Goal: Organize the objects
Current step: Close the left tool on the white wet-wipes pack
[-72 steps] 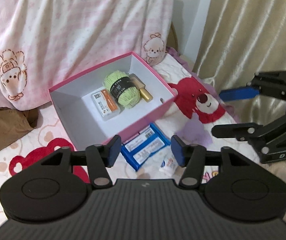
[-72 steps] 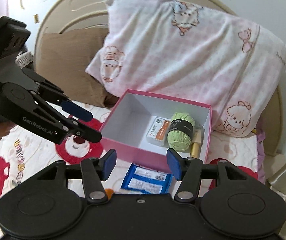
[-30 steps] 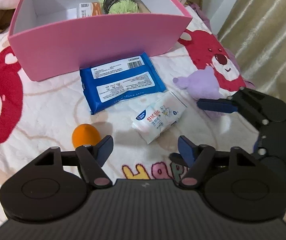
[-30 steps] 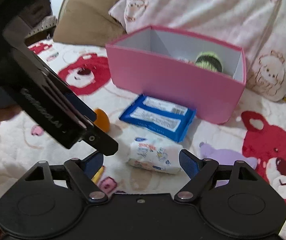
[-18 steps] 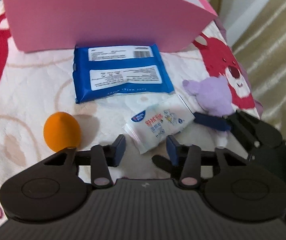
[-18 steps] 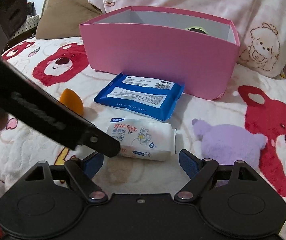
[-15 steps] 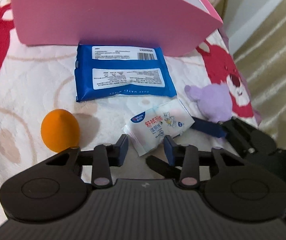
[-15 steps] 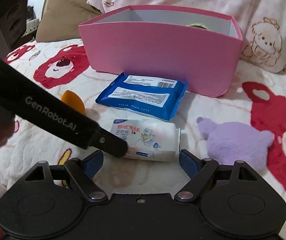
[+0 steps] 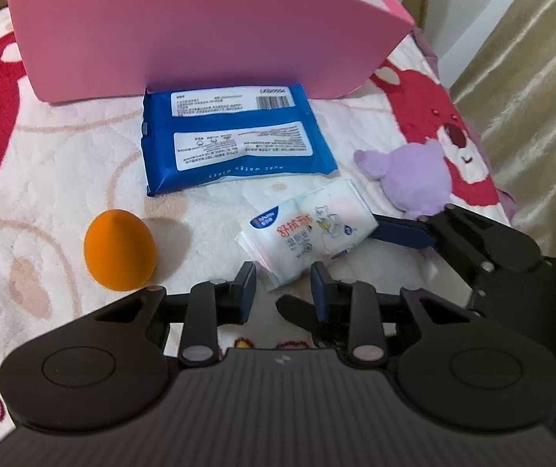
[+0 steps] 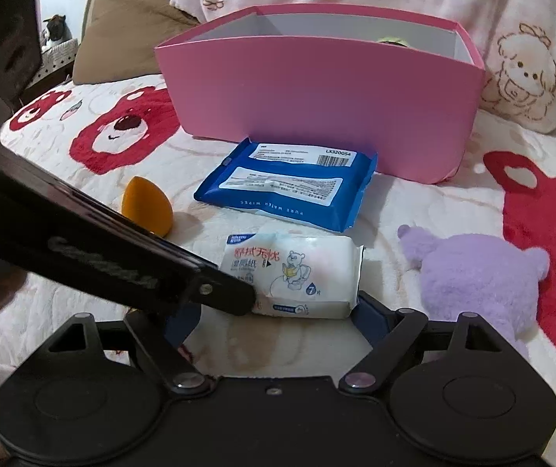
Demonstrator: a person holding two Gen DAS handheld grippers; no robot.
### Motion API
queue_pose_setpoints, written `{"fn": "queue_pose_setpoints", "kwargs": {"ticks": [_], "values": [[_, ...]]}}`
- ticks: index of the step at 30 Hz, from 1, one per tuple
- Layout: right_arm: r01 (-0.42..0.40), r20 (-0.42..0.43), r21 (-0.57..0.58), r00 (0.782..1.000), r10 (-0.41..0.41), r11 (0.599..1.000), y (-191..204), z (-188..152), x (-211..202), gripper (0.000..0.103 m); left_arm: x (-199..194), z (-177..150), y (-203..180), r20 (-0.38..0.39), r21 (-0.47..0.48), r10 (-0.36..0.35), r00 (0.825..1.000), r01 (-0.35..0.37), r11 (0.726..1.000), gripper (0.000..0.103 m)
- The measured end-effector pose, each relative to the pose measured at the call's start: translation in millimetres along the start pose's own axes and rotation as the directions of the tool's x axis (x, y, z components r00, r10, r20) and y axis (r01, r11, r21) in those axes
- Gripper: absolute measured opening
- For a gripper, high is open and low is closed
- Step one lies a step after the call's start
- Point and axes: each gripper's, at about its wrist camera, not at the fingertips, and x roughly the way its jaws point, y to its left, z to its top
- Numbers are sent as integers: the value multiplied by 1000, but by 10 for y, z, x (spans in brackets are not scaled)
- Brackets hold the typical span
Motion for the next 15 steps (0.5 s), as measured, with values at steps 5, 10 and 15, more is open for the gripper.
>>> {"fn": "queue_pose_setpoints", "kwargs": {"ticks": [5,10,15], "values": [[9,-1,9,1000,-9,1000,-23,-1,35,87,-73,-14,-11,93,8,12,996,-13,1000,42],[6,14,24,1000,-6,1000,-38,-36,72,88,99,24,67,40,-80,-38,998,41,996,39],[24,9,45,1000,-24,999,27,-27,37,89,67,1,51,49,-70,-51,998,54,996,36]]}}
